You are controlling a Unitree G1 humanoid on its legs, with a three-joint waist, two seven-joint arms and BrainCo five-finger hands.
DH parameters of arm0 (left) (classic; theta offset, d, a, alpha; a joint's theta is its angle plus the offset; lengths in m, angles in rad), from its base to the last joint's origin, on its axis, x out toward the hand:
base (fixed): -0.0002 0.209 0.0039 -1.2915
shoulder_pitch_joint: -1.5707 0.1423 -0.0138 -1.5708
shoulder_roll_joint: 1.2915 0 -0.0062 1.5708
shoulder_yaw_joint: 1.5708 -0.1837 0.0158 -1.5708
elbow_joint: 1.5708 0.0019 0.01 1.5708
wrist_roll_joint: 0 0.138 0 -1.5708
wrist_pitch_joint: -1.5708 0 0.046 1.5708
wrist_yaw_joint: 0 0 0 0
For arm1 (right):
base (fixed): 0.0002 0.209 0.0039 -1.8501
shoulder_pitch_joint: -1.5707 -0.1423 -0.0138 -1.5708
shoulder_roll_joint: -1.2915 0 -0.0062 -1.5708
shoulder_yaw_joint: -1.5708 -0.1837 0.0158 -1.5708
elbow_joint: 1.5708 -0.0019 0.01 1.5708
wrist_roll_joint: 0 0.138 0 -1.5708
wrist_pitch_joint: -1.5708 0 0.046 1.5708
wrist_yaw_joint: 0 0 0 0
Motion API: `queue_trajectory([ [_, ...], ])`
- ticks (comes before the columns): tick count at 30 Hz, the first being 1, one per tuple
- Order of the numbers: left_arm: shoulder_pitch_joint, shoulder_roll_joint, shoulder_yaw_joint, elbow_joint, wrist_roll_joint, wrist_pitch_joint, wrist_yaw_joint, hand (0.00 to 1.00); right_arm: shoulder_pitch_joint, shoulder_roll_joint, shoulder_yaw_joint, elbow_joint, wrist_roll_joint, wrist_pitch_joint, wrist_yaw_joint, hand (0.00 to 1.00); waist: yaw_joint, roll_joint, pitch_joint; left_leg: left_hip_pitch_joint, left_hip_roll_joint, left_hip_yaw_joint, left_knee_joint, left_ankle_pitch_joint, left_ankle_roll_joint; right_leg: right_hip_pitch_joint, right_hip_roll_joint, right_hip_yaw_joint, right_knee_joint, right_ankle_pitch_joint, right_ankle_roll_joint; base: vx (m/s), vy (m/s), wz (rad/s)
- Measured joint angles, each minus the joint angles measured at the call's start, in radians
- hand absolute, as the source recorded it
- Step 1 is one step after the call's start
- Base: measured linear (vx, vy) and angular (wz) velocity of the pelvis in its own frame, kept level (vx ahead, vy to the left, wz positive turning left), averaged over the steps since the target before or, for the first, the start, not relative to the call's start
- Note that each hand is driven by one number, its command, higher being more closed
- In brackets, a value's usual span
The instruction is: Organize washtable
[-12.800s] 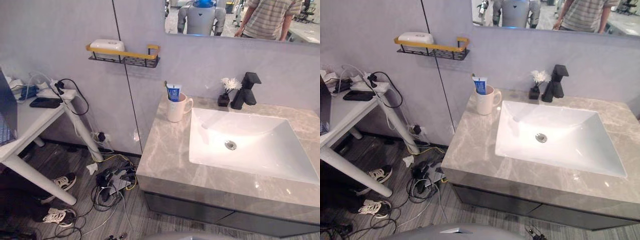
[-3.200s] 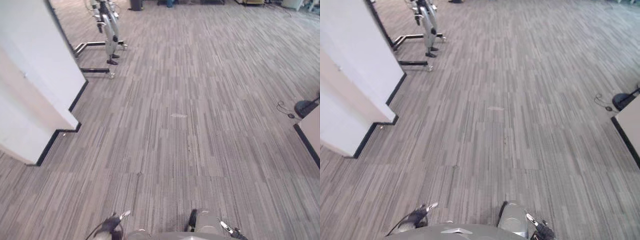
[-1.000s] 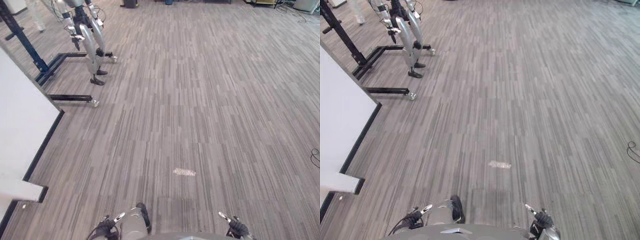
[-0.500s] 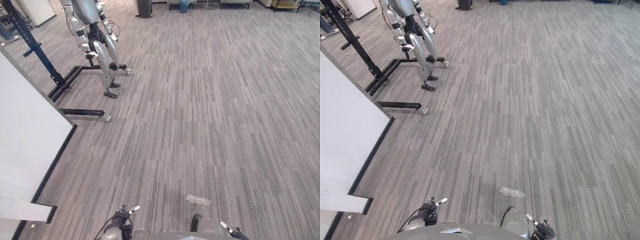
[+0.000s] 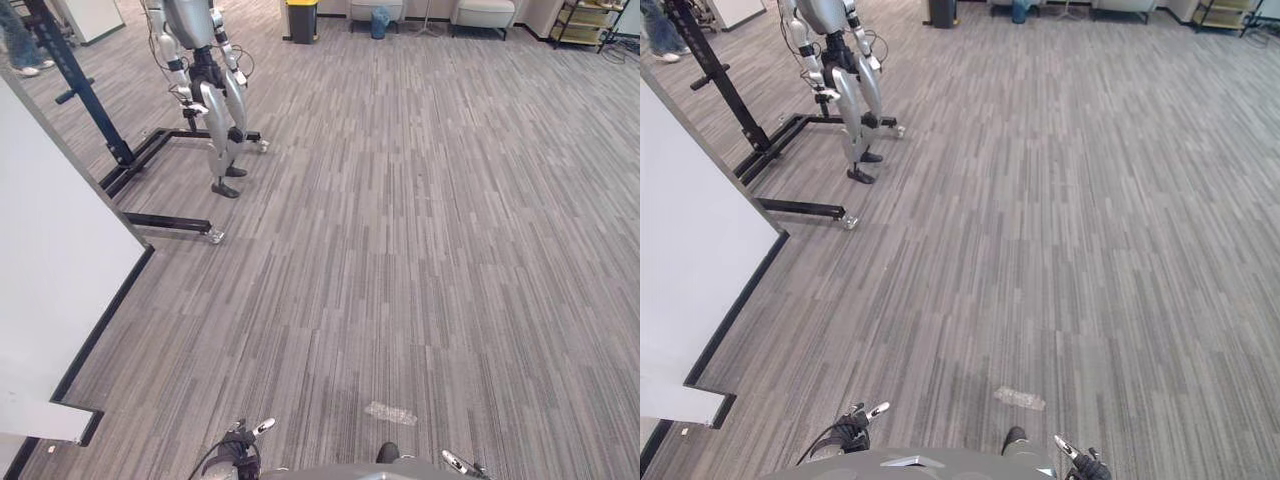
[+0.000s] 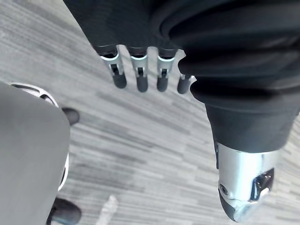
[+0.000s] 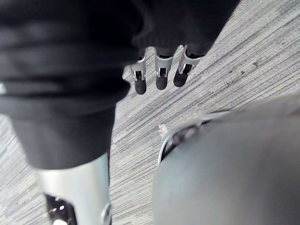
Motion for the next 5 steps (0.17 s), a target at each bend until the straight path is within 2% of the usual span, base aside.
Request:
queue_trajectory([
  [5, 0.0, 0.002, -0.018, 0.0, 0.0, 0.0, -0.007, 0.0, 0.008, 0.007, 0.004, -0.001, 0.0, 0.015, 0.001, 0.0, -0.001, 0.001, -0.002, 0.001, 0.0, 0.003, -0.008, 0.0, 0.001, 0.018, 0.008, 0.008, -0.052, 0.025, 0.004, -0.06, -0.008, -0.07],
])
